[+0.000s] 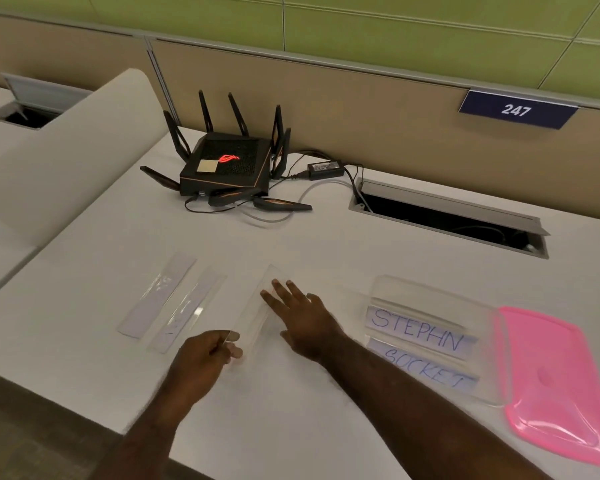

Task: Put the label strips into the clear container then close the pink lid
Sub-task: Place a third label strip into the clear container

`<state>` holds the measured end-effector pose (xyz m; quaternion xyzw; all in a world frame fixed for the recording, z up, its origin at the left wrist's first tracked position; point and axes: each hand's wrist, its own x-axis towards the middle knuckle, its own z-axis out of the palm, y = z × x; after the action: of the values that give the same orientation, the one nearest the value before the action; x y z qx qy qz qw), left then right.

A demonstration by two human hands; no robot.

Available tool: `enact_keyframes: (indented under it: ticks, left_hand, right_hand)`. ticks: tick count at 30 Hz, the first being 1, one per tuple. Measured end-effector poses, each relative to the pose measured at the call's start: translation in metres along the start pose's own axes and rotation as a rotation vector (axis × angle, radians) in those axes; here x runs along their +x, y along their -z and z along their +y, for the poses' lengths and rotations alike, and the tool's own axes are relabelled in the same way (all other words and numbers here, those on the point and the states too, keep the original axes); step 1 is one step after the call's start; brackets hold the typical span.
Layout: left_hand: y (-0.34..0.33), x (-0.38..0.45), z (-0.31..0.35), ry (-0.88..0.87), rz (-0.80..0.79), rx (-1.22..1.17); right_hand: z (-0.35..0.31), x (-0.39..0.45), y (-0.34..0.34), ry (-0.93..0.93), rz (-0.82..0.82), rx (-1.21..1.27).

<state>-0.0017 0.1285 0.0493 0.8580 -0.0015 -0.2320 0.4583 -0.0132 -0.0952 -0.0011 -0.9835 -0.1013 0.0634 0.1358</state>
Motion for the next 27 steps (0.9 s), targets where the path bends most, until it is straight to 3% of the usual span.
enact_keyframes:
  ticks: [10, 16, 23, 27]
  left_hand:
    - [0.028, 0.008, 0.074, -0.063, -0.417, -0.189]
    - [-0.001, 0.020, 0.097, -0.205, -0.286, -0.076]
    - [-0.061, 0.038, 0.121, -0.576, -0.207, 0.249]
    - [-0.097, 0.053, 0.133, -0.644, -0.243, 0.316]
  right_hand:
    - [0.066, -0.025, 0.078, -0.082, 0.250, -0.032]
    - [0.106, -0.077, 0.114, -0.155, 0.219, 0.027]
    - [0.143, -0.142, 0.136, -0.365, 0.179, 0.181]
    - [0.165, -0.179, 0.145, -0.421, 0.181, 0.151]
